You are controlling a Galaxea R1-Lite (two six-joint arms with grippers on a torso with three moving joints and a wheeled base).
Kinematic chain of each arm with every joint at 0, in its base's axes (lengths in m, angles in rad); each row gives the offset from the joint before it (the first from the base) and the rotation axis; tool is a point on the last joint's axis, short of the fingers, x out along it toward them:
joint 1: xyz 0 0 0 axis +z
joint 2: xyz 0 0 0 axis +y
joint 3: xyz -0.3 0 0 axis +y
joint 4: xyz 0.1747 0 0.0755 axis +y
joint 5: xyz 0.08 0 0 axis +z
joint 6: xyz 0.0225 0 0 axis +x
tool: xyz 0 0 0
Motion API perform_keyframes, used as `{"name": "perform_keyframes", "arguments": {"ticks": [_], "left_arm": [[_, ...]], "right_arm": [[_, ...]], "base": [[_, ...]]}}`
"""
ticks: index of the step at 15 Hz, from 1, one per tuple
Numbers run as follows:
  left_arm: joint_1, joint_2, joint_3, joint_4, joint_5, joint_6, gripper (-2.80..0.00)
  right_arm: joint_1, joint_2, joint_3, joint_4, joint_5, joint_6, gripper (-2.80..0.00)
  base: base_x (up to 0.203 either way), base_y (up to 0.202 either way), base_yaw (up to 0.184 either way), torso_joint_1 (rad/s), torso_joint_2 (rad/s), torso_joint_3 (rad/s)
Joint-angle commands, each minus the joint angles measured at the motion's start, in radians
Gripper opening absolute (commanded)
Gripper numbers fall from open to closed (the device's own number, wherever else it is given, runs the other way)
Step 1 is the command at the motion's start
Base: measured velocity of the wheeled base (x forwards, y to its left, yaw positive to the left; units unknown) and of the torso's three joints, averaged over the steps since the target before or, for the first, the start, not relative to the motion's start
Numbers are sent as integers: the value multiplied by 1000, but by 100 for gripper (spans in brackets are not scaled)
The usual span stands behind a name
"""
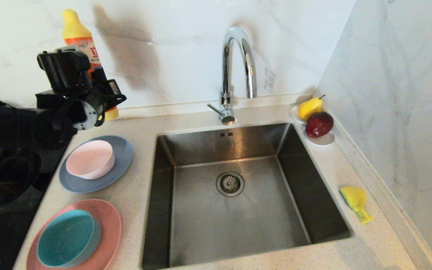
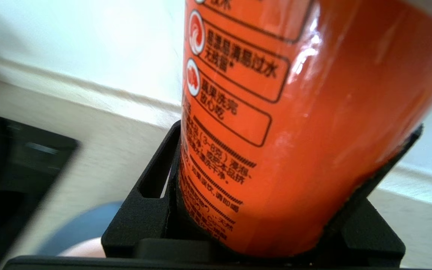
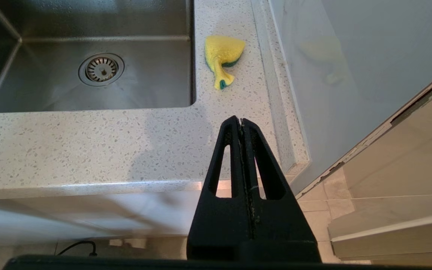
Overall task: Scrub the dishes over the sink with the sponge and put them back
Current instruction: Place the dish soap on the table
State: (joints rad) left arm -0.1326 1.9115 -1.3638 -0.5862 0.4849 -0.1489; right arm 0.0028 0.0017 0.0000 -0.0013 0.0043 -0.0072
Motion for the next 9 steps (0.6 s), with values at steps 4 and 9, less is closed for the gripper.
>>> {"name": "perform_keyframes", "arguments": {"ticks": [4, 9], "left_arm": [[-2, 266, -5, -233, 38, 31, -280], [-3, 394, -110, -315, 91, 48, -280]], "right_arm": [[0, 0, 0, 0, 0, 0, -280], [0, 0, 0, 0, 0, 0, -280]], "base": [[0, 0, 0, 0, 0, 0], [0, 0, 0, 0, 0, 0]]}}
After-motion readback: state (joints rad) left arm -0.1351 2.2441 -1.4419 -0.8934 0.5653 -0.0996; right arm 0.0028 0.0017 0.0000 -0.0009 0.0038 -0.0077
